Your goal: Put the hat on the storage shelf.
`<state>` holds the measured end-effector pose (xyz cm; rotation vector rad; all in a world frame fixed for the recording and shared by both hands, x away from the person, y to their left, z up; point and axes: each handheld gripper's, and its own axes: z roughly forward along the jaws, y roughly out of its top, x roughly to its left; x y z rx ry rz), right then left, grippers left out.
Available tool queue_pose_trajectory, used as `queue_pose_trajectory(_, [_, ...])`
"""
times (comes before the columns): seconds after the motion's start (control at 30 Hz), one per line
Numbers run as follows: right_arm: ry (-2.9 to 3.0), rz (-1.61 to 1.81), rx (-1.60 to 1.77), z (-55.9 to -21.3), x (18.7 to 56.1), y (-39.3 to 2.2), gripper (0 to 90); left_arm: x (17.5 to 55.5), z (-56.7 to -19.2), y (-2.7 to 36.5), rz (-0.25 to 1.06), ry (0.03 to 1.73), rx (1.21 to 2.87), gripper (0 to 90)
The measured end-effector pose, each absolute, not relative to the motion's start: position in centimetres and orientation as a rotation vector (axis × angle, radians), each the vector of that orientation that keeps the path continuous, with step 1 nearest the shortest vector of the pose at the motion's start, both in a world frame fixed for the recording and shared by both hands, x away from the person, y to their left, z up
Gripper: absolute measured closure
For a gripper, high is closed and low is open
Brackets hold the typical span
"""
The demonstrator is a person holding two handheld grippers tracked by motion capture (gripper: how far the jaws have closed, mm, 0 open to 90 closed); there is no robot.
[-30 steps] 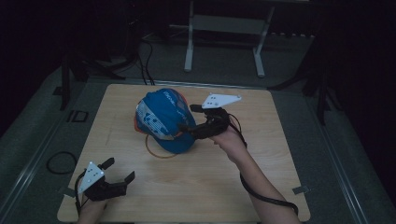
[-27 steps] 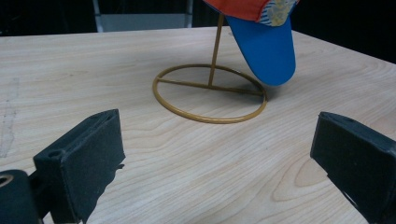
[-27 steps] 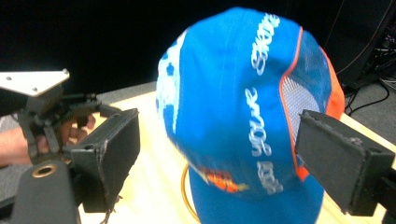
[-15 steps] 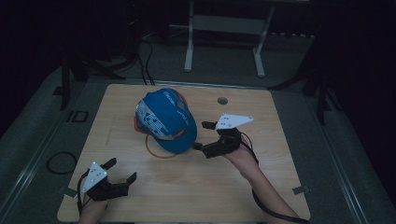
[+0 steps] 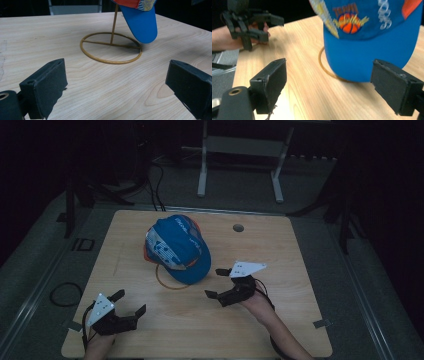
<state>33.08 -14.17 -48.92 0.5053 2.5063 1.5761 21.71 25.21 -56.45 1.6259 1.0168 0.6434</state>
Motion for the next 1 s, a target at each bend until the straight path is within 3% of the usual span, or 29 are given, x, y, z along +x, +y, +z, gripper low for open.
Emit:
queue_pose_trajectory(0.57, [2.553, 1.493, 0.56, -53.4, 32.2, -16.5, 14.0, 21.7, -56.5, 25.1, 0.647, 1.009, 1.64, 3.9])
queue_pose_trajectory(1.0, [2.504, 1.431, 0.616, -54.7, 31.6, -19.6, 14.1, 21.8, -56.6, 25.1, 0.647, 1.013, 1.654, 3.7])
